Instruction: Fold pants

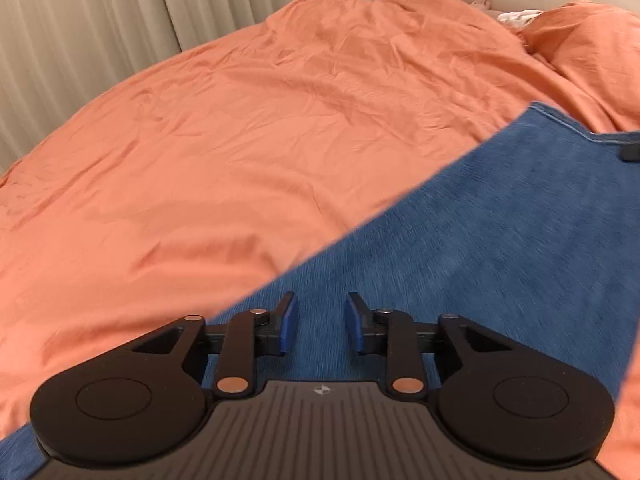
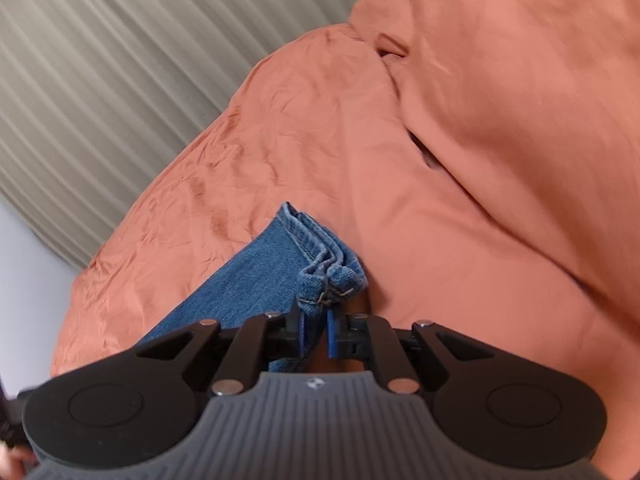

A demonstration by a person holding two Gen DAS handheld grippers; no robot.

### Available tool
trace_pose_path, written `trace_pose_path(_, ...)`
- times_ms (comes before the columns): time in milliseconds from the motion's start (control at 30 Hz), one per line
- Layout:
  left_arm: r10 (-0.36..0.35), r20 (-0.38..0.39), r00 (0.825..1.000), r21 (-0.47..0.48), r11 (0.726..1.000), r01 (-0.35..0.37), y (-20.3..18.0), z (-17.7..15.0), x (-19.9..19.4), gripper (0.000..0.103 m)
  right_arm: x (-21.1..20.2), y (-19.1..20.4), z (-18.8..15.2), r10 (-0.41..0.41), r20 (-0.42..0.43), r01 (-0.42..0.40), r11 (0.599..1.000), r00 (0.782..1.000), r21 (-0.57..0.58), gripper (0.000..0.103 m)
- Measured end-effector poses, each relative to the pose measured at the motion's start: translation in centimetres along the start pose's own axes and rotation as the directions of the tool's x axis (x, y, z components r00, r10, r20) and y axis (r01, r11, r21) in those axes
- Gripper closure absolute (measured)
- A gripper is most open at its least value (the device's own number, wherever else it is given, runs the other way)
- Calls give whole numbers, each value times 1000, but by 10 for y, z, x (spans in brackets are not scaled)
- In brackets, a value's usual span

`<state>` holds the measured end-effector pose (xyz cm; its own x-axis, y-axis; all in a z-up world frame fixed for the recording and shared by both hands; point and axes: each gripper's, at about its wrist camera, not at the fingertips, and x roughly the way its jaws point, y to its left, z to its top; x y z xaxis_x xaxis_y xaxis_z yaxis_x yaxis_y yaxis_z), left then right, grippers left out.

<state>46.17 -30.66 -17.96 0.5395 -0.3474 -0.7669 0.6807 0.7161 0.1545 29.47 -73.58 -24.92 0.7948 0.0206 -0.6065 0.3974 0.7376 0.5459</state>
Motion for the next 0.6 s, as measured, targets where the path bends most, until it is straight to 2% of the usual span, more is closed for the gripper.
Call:
trace_pose_path(167, 14, -37, 999, 2, 1000, -13, -3, 14, 36, 84, -5, 3, 1, -8, -12, 7, 999, 1000, -43, 98)
trace_pose_path(233, 21, -35, 999, 17, 1000, -20, -7, 14, 39, 87, -11, 0, -1, -9, -17, 9, 999, 1000, -47, 98)
trace_pose_path(333, 57, -20, 998, 49, 997, -56, -14, 14, 29, 87, -7, 3, 3, -20, -22, 18, 998, 1000, -63, 98)
trace_pose_path(400, 31, -28, 999, 51, 998, -29, -18, 12, 13, 87, -6, 7, 4, -30, -24, 28, 996, 999, -80, 98)
trace_pose_path(467, -6, -49, 999, 92, 996, 11, -28, 6, -4, 87, -7, 12, 5, -36, -21, 34, 994, 999, -102, 98)
trace_pose_path(533, -53, -75, 996, 147, 987, 64, -42, -2, -18, 93, -8, 16, 7, -43, -17, 41, 993, 999, -115, 98)
trace_pose_path(600, -71, -103, 992, 176, 980, 89, -56, -12, -27, 93, -10, 19, 8, -47, -13, 45, 991, 999, -127, 98)
